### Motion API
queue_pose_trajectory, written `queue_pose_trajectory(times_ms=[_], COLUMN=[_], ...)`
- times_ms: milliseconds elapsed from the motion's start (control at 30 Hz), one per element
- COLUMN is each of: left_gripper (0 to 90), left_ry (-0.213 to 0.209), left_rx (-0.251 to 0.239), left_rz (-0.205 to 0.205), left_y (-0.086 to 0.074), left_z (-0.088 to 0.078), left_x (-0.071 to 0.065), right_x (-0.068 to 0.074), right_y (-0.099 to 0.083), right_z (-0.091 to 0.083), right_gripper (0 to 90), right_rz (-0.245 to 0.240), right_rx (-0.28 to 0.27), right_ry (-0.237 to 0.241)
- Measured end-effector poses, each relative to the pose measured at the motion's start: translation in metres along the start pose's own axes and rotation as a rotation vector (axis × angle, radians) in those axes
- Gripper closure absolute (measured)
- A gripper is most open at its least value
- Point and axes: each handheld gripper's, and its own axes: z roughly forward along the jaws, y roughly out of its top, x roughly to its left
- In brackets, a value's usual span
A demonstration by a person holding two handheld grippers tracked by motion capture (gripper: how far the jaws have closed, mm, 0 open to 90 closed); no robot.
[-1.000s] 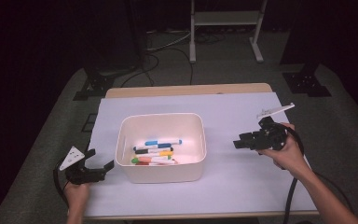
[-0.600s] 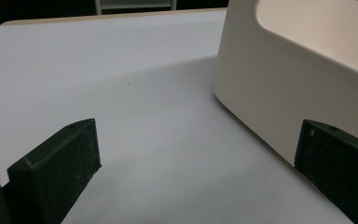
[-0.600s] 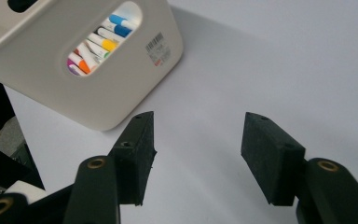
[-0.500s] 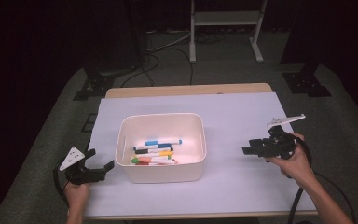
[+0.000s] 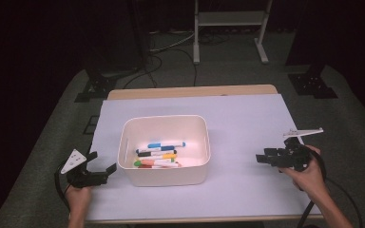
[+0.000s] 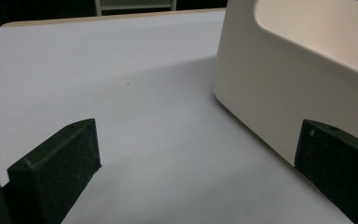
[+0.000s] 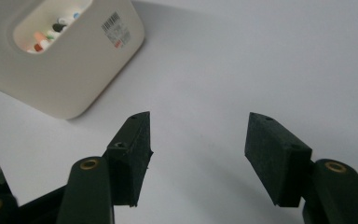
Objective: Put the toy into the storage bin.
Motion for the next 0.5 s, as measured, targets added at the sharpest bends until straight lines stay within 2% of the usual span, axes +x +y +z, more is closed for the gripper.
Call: queue_pose_trajectory(times_ms=[367,500], left_gripper=[0.0,0.0], left_ry=[0.000,-0.001], left_rx=[0.001,0.004], left_rz=[0.002,0.000], left_y=[0.000,0.000], left_z=[0.000,0.000], left_x=[0.000,0.000], right_x=[-0.005,-0.004], right_y=[-0.024,-0.029], right_z=[-0.004,-0.007], right_gripper=[39.4,39.3], right_rz=[0.026,0.028], right_rx=[0.012,-0.002], right_ry=[-0.016,-0.015])
